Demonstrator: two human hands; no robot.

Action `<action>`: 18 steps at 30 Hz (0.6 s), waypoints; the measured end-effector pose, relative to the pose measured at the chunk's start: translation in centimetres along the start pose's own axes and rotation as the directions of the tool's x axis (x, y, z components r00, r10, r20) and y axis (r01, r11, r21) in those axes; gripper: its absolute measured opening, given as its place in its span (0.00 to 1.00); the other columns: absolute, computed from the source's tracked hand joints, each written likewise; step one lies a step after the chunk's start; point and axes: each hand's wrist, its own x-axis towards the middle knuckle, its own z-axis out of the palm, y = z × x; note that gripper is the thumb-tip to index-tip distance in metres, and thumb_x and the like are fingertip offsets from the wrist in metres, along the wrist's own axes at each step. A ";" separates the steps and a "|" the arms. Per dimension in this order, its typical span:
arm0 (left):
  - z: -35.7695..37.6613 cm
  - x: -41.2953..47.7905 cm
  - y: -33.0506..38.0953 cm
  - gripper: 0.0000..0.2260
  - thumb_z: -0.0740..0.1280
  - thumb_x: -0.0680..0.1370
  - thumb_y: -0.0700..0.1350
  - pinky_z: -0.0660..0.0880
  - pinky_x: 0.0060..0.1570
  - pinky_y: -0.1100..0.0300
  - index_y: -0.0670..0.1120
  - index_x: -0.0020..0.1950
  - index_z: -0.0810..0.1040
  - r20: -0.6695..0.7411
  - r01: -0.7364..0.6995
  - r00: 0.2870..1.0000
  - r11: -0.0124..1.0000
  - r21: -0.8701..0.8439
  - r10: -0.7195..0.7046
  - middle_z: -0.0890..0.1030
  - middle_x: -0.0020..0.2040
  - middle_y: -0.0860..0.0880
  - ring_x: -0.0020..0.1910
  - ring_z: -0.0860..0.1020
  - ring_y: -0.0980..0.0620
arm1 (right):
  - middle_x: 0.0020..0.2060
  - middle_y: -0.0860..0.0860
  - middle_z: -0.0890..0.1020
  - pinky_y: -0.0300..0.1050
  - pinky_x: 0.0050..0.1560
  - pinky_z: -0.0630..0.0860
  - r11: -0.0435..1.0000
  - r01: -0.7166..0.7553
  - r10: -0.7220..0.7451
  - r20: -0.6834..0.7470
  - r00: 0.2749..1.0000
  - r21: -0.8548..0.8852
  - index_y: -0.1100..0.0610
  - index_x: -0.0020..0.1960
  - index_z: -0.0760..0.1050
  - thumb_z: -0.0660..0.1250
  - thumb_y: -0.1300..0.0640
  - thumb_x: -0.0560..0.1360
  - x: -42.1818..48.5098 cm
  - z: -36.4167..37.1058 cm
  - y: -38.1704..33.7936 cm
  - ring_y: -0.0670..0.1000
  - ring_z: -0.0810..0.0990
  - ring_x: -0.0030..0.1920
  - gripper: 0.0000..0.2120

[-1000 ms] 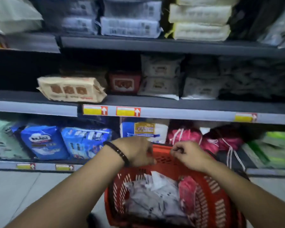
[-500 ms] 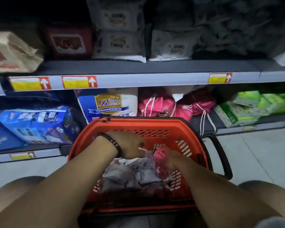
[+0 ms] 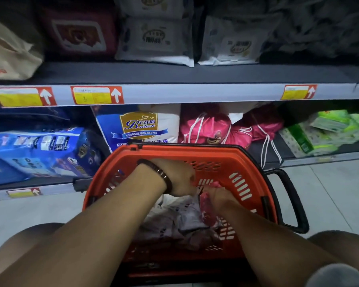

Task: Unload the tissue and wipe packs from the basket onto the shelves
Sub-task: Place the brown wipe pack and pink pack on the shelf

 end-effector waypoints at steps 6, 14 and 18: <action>0.3 -1.3 -1.6 0.24 0.60 0.85 0.61 0.74 0.68 0.51 0.47 0.73 0.77 0.129 0.065 0.989 0.997 0.035 -0.069 0.79 0.72 0.45 0.69 0.77 0.42 | 0.67 0.58 0.82 0.46 0.62 0.79 0.991 -0.072 0.076 -0.026 0.997 0.115 0.55 0.71 0.76 0.66 0.56 0.82 -2.7 -5.6 -1.0 0.58 0.83 0.64 0.18; 0.4 -5.7 -2.7 0.37 0.75 0.74 0.65 0.68 0.70 0.57 0.53 0.79 0.68 0.000 0.110 0.994 0.979 -0.171 -0.112 0.74 0.76 0.54 0.73 0.73 0.48 | 0.25 0.55 0.78 0.32 0.20 0.58 0.710 -0.026 -0.072 0.109 0.991 0.704 0.60 0.47 0.76 0.66 0.53 0.85 -11.5 -17.1 -4.9 0.48 0.70 0.17 0.12; 0.6 -7.7 -2.5 0.44 0.79 0.70 0.64 0.69 0.65 0.64 0.56 0.81 0.64 -0.168 0.007 0.981 0.891 -0.453 -0.093 0.75 0.73 0.57 0.66 0.75 0.57 | 0.20 0.52 0.76 0.32 0.20 0.57 0.551 0.133 -0.182 -0.037 0.983 0.824 0.57 0.50 0.74 0.67 0.58 0.84 -15.2 -18.6 -7.2 0.47 0.67 0.15 0.05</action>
